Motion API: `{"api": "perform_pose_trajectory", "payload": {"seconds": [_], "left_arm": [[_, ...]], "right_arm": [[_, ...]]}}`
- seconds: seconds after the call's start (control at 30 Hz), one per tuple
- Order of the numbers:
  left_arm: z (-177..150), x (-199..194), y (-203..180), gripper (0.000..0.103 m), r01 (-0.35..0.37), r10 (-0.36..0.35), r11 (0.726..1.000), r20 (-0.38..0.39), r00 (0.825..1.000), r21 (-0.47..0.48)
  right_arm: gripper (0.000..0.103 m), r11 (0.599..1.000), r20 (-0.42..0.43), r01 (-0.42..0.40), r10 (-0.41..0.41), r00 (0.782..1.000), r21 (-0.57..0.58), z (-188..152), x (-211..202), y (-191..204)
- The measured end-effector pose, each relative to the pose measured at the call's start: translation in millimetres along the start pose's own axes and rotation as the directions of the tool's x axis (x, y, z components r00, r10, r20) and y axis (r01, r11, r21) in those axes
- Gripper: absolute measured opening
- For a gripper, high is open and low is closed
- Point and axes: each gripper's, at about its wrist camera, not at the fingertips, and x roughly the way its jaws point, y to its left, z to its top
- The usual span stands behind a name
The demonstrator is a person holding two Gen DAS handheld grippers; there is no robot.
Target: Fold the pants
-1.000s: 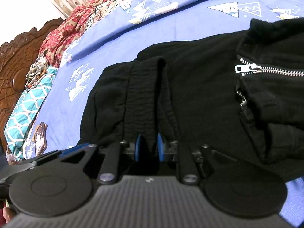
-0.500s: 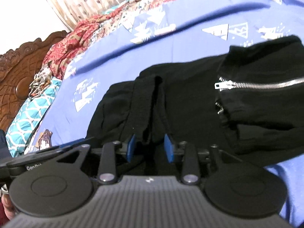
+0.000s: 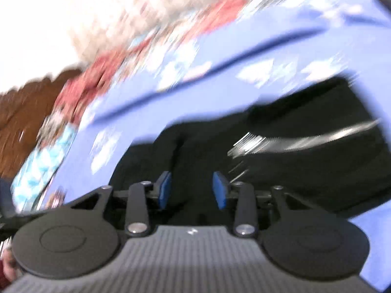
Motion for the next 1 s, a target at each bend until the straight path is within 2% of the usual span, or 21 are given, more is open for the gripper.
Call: {"api": "perform_pose_trajectory", "payload": {"seconds": [0.07, 0.1, 0.23, 0.3, 0.37, 0.43, 0.47, 0.5, 0.57, 0.67, 0.83, 0.87, 0.93, 0.97, 1.0], "left_arm": [[12, -3, -7, 0.070, 0.011, -0.011, 1.000, 0.014, 1.000, 0.001], [18, -3, -12, 0.070, 0.021, -0.021, 1.000, 0.017, 1.000, 0.005], [43, 9, -47, 0.070, 0.085, -0.085, 0.994, -0.006, 0.996, 0.069], [55, 21, -75, 0.070, 0.130, -0.126, 0.984, -0.039, 0.991, 0.118], [65, 37, -104, 0.070, 0.192, -0.180, 0.969, -0.090, 0.980, 0.157], [73, 56, -132, 0.070, 0.249, -0.223, 0.951, -0.151, 0.963, 0.183], [75, 66, -146, 0.070, 0.269, -0.236, 0.944, -0.178, 0.956, 0.194], [78, 78, -161, 0.070, 0.278, -0.237, 0.938, -0.201, 0.950, 0.209], [81, 104, -195, 0.074, 0.290, -0.228, 0.925, -0.252, 0.940, 0.245], [81, 137, -235, 0.097, 0.292, -0.193, 0.913, -0.328, 0.925, 0.285], [70, 172, -294, 0.099, 0.260, -0.092, 0.879, -0.393, 0.915, 0.400], [66, 179, -303, 0.097, 0.235, -0.045, 0.867, -0.400, 0.916, 0.440], [61, 186, -312, 0.052, 0.162, 0.056, 0.839, -0.378, 0.924, 0.520], [60, 187, -310, 0.027, 0.166, 0.063, 0.836, -0.392, 0.918, 0.523], [63, 185, -303, 0.022, 0.182, 0.037, 0.852, -0.403, 0.914, 0.491]], "right_arm": [[0.061, 0.993, 0.087, 0.071, -0.079, 0.993, 0.096, 9, -22, -41], [0.061, 0.984, 0.106, 0.101, -0.117, 0.987, 0.144, 9, -30, -58], [0.067, 0.940, 0.108, 0.177, -0.216, 0.970, 0.290, 2, -46, -118], [0.070, 0.929, 0.092, 0.187, -0.227, 0.970, 0.319, -3, -42, -133], [0.069, 0.926, 0.063, 0.153, -0.186, 0.981, 0.346, -6, -32, -143], [0.058, 0.927, 0.026, 0.133, -0.151, 0.988, 0.351, -9, -21, -145], [0.038, 0.930, 0.015, 0.145, -0.159, 0.987, 0.339, -10, -17, -141], [0.024, 0.937, 0.008, 0.144, -0.155, 0.988, 0.320, -10, -15, -135], [0.021, 0.956, 0.028, 0.121, -0.133, 0.991, 0.267, -7, -19, -118], [0.020, 0.982, 0.062, 0.136, -0.145, 0.987, 0.127, -7, -27, -87], [0.020, 0.985, 0.101, 0.148, -0.138, 0.985, -0.093, -12, -31, -47], [0.020, 0.979, 0.108, 0.144, -0.130, 0.986, -0.142, -14, -32, -37], [0.020, 0.971, 0.121, 0.134, -0.111, 0.986, -0.198, -15, -32, -26], [0.020, 0.967, 0.128, 0.133, -0.107, 0.986, -0.217, -16, -33, -21], [0.020, 0.965, 0.132, 0.136, -0.108, 0.985, -0.226, -18, -35, -19]]}}
